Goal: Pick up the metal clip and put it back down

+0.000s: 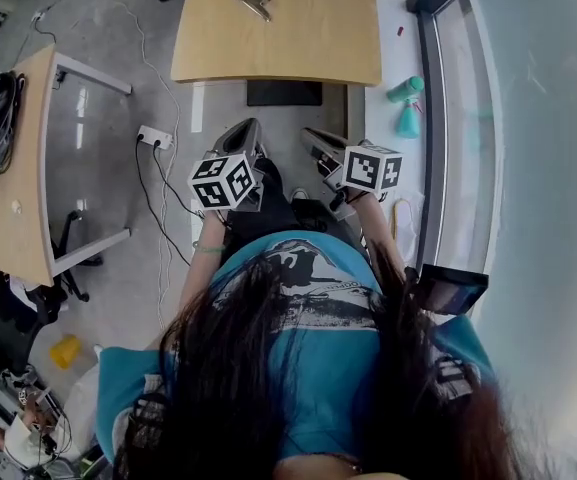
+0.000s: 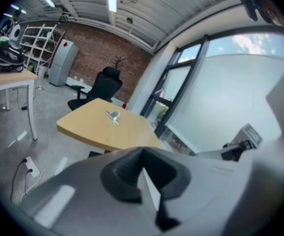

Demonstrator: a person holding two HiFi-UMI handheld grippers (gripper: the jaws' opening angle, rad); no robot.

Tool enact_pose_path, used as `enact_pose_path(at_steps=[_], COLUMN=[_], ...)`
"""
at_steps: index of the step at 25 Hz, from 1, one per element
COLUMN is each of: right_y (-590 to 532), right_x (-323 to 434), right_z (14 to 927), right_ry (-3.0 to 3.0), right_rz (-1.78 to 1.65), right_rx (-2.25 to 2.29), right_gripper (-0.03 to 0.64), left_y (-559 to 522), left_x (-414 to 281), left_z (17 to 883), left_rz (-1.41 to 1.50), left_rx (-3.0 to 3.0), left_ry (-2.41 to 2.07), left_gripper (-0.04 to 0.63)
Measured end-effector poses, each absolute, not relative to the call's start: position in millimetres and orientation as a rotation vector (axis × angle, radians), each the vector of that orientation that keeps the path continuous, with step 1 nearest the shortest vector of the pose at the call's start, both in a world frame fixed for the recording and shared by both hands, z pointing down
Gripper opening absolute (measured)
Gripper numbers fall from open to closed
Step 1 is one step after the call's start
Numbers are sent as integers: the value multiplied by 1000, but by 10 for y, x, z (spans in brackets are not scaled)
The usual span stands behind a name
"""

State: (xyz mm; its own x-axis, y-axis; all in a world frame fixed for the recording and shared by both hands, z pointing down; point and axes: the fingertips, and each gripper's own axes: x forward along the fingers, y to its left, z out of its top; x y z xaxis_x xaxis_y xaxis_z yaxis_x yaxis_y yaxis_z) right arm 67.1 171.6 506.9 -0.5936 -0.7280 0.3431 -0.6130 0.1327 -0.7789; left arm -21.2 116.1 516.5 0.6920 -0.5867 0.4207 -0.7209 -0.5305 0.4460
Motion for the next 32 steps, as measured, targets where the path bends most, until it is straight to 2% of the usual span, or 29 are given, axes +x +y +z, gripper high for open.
enact_pose_path(at_steps=[9,22,32], right_y=[2349,2460,2831], right_x=[294,74,-937], right_z=[5091,5045,5073], right_ry=[2311,2290,2258], right_rz=[-1500,-1478,-1464], right_rx=[-1239,-1265,-1298], right_gripper=[29,25,21], left_y=[1905,2141,2597], left_x=[-517,-487,-1552], left_z=[5068,4834,4903], left_rz=[330,281,301], left_rx=[2310,2374,2404], left_ry=[-1057,-956,-950], left_gripper=[3,3,3])
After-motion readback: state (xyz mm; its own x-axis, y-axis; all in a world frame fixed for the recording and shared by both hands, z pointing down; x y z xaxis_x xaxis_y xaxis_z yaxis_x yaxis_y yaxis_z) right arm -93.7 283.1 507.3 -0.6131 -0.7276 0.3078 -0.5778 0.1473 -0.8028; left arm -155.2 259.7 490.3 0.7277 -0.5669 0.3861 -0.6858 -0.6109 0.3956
